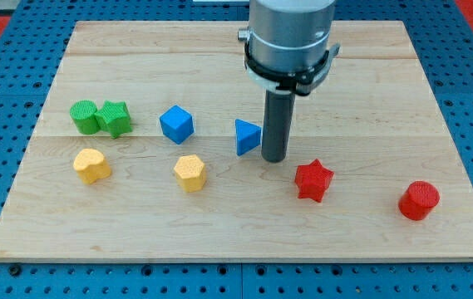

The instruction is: Slightly push the blue triangle and red circle towards top

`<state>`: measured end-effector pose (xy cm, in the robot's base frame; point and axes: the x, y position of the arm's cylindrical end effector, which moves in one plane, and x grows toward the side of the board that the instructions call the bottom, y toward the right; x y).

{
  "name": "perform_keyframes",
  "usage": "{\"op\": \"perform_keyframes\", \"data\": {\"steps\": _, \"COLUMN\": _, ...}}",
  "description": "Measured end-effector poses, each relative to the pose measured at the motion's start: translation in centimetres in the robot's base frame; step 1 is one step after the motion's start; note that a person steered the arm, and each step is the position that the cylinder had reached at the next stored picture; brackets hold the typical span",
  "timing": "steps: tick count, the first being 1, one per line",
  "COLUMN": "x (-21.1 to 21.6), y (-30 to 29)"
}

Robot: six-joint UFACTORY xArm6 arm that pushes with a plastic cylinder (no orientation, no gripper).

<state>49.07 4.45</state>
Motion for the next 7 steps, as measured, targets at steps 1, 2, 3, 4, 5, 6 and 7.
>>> {"op": "perform_keyframes", "data": {"steps": 1, "x": 0.6, "y": -1.7}}
{"op": "perform_keyframes", "data": {"steps": 2, "x": -1.7, "y": -3.3}}
{"op": "perform_keyframes", "data": {"steps": 3, "x": -1.9, "y": -2.4}}
{"op": "perform_keyframes", "data": {"steps": 4, "x": -3.0, "y": -2.3}}
{"op": "perform_keyframes", "data": {"steps": 5, "x": -4.0, "y": -2.3}}
{"op": "perform_keyframes", "data": {"steps": 6, "x": -3.9, "y": -1.2}}
{"op": "perform_keyframes", "data": {"steps": 7, "x": -3.9, "y": 7.2}}
